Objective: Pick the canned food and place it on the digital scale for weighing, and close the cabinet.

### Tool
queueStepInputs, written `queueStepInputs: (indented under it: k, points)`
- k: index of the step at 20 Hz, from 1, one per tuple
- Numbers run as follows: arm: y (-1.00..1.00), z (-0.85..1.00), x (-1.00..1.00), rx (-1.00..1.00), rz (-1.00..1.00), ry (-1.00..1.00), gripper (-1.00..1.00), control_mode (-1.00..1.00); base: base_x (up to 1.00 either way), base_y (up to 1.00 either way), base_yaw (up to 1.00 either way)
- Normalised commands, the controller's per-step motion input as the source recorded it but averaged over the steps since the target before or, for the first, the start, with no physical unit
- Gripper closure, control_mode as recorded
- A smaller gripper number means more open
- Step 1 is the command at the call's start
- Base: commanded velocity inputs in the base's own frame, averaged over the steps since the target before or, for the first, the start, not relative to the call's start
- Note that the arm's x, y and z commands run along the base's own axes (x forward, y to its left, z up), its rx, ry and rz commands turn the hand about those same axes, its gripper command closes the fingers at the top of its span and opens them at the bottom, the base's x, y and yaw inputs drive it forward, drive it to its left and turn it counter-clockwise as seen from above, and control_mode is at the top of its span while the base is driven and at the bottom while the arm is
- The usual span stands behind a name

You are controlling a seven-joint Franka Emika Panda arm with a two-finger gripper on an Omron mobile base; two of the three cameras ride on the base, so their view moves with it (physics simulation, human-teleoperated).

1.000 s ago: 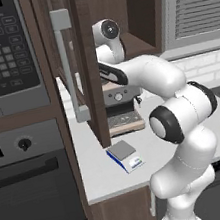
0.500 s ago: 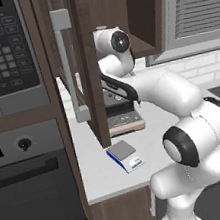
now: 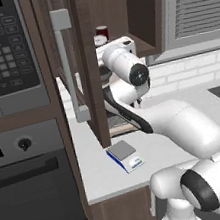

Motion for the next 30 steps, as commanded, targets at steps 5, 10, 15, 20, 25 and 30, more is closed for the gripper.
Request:
queueStepInputs:
  k: [5, 10, 15, 20, 25, 30]
  points:
    - [-0.05, 0.92, -1.00, 0.03, 0.00, -0.03, 1.00, -1.00, 0.00, 0.00, 0.00]
    - [-0.25, 0.57, -1.00, 0.06, 0.00, -0.01, 1.00, -1.00, 0.00, 0.00, 0.00]
    - [-0.84, 0.00, -1.00, 0.07, 0.00, 0.06, 1.00, -1.00, 0.00, 0.00, 0.00]
    - [-0.60, -0.59, -0.80, 0.13, 0.09, 0.21, 1.00, -1.00, 0.00, 0.00, 0.00]
    - [-0.33, -0.74, -0.10, 0.13, 0.30, 0.22, 1.00, -1.00, 0.00, 0.00, 0.00]
    - [-0.09, -0.72, 0.25, 0.00, 0.40, 0.18, 1.00, -1.00, 0.00, 0.00, 0.00]
